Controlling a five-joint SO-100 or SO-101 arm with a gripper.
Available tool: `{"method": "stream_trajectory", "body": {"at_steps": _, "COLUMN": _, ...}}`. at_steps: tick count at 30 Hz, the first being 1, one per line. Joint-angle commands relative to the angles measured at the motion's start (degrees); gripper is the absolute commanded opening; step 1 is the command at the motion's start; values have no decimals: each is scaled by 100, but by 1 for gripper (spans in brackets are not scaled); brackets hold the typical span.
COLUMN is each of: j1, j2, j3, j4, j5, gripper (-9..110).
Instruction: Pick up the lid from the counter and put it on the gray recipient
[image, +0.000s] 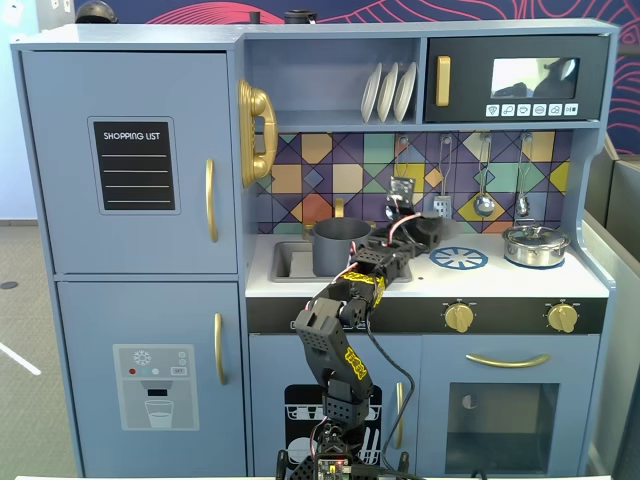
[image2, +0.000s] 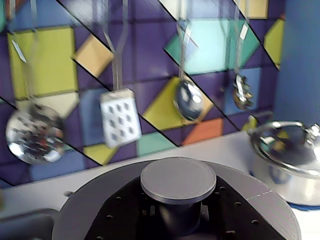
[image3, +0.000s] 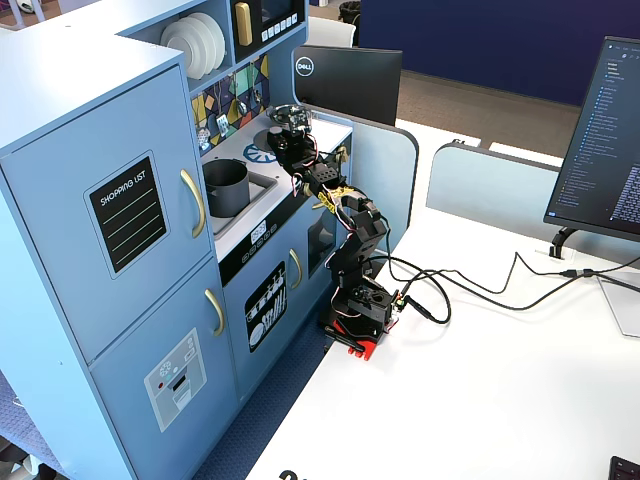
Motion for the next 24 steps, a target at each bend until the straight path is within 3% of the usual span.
{"method": "stream_trajectory", "body": {"at_steps": 1, "j1": -369, "j2": 562, "j3": -677, "j4": 422, "j5": 35, "gripper": 0}}
{"method": "stream_trajectory", "body": {"at_steps": 24, "j1": -2127, "j2": 483, "j3": -650, "j4": 712, "j5": 185, "gripper": 0}}
